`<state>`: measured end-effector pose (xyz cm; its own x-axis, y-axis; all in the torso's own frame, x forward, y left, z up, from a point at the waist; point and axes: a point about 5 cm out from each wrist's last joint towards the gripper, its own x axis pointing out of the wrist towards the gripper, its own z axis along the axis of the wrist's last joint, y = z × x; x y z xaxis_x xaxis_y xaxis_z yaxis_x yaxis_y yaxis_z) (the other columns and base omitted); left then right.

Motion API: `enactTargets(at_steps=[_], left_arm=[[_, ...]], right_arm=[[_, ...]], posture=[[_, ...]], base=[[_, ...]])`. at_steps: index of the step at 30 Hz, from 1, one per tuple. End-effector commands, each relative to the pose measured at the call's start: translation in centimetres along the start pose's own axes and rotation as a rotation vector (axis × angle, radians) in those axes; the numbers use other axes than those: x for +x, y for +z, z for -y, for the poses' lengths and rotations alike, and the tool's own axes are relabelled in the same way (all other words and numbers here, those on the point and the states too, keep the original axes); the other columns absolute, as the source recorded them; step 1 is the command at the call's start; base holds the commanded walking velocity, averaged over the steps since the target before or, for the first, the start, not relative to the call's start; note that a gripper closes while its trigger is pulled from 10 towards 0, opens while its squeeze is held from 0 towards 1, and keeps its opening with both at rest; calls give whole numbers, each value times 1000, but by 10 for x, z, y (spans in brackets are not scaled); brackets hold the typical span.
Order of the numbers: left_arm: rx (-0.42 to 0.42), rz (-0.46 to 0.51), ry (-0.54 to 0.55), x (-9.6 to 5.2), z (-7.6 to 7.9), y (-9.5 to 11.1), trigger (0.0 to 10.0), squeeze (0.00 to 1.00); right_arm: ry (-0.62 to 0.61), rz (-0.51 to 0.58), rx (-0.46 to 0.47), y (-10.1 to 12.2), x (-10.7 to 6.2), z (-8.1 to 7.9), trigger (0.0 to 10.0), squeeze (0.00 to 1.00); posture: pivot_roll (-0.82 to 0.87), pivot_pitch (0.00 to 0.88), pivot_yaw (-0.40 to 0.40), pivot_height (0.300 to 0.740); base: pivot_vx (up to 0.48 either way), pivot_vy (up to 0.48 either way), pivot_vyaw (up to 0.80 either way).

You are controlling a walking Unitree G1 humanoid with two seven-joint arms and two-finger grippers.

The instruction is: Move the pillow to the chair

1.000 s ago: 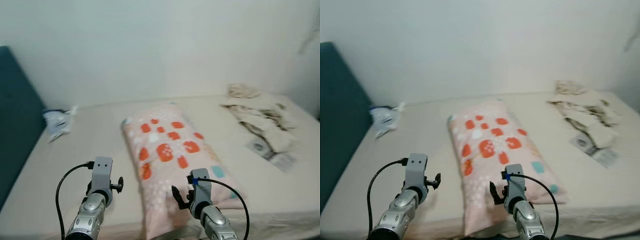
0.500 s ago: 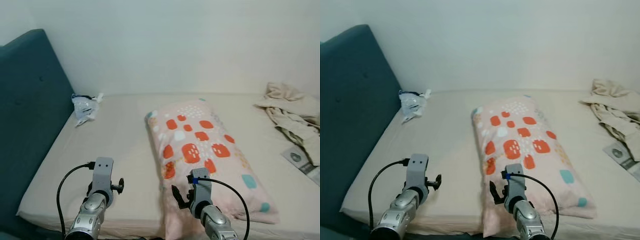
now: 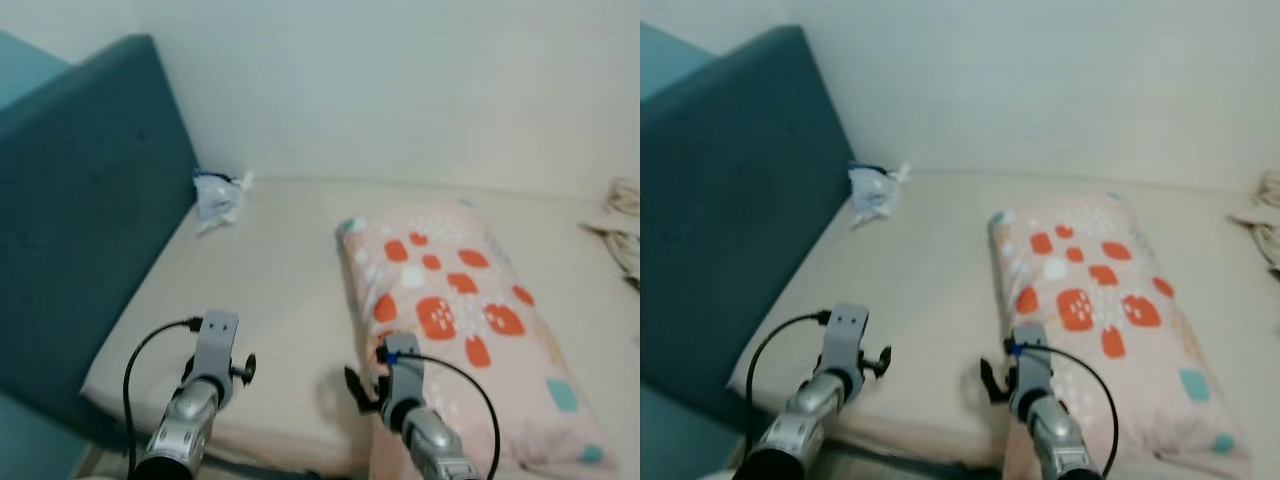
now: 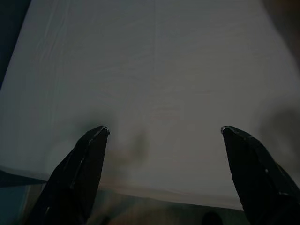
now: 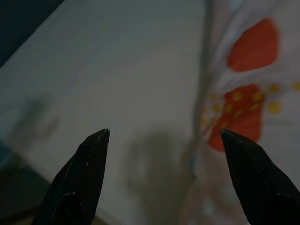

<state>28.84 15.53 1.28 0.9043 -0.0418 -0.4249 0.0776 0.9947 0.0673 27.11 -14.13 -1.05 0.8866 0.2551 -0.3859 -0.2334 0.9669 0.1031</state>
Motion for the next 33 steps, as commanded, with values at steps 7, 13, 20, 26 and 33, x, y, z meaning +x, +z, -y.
enactTargets(at_steps=[7, 13, 20, 26, 33], left_arm=[[-15, 9, -9, -2, -2, -3, 10000, 0], [-16, 13, -38, -1, 1, -1, 10000, 0], [26, 20, -102, 2, 8, 3, 10000, 0], [58, 12, -138, 5, 14, 4, 10000, 0], [61, 2, -170, 5, 20, 2, 10000, 0]], right_arm=[[12, 9, 18, -1, -1, -2, 10000, 0], [-4, 4, 26, -1, -1, 0, 10000, 0], [-37, -4, 34, -3, -3, 4, 10000, 0], [-62, -4, 52, -5, -5, 7, 10000, 0], [-72, -3, 48, -5, -6, 10, 10000, 0]], posture=[[-28, 54, 16, 740], [-29, 54, 18, 740], [-39, 56, 43, 740], [-53, 56, 60, 740], [-61, 55, 59, 740]], base=[[0, 0, -186], [0, 0, -765], [0, 0, 0], [0, 0, 0], [0, -431, 0]])
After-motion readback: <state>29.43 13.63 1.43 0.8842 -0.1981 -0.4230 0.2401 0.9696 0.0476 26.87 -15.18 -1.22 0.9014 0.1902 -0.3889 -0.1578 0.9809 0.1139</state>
